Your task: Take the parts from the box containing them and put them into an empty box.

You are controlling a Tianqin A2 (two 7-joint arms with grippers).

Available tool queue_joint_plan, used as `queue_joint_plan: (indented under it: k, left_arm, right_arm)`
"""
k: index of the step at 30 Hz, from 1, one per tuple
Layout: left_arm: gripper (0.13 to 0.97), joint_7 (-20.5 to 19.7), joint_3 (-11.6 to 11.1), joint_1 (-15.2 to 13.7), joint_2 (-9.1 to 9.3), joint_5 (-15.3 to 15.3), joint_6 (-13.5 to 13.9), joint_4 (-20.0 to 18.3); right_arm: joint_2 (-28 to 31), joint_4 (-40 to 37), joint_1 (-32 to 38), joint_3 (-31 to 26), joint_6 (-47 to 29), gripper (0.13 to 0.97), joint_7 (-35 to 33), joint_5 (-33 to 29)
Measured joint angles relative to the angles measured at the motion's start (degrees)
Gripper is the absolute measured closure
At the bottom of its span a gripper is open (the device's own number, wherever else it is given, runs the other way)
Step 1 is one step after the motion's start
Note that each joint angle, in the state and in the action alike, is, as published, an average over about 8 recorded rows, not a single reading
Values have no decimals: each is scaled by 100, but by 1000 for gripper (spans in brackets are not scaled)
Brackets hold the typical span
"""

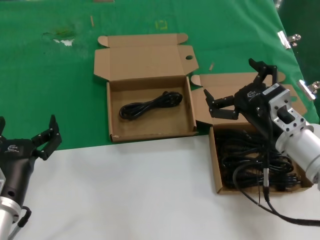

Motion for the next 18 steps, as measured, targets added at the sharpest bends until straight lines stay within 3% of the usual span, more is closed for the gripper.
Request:
queue_joint_plan:
  k: [5,18]
  left_arm:
    - [336,0,0,0,0,0,0,0]
    - [180,0,0,0,0,0,0,0]
  right_arm:
    - [-98,136,-245,114,215,129,-4,151]
    - [-352,488,-877,409,769,129,-13,538]
